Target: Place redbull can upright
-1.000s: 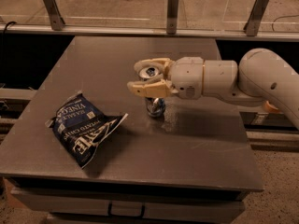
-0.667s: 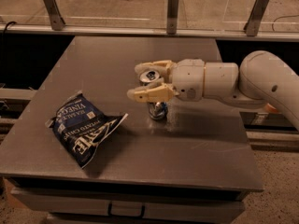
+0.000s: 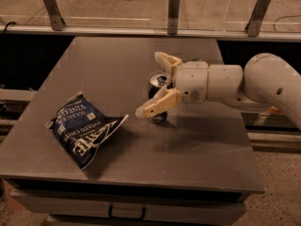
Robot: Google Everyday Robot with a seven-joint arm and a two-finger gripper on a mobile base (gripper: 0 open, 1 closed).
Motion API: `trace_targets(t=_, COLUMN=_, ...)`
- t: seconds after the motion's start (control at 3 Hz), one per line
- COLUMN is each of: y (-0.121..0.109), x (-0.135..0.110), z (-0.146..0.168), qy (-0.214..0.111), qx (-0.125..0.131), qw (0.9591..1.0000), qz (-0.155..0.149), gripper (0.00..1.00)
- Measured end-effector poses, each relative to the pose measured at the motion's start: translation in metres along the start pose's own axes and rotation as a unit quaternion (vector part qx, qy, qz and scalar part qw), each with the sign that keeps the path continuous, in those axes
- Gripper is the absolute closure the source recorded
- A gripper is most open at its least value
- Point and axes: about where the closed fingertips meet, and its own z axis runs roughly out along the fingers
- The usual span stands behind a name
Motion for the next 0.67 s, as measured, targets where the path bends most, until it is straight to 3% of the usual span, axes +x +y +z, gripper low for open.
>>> trace_targets(t=0.67, y=-0.001, x=-0.012, z=-0.034, qy=0.017, qx=0.023, qw=0.9995, qz=-0.008, gripper=0.00)
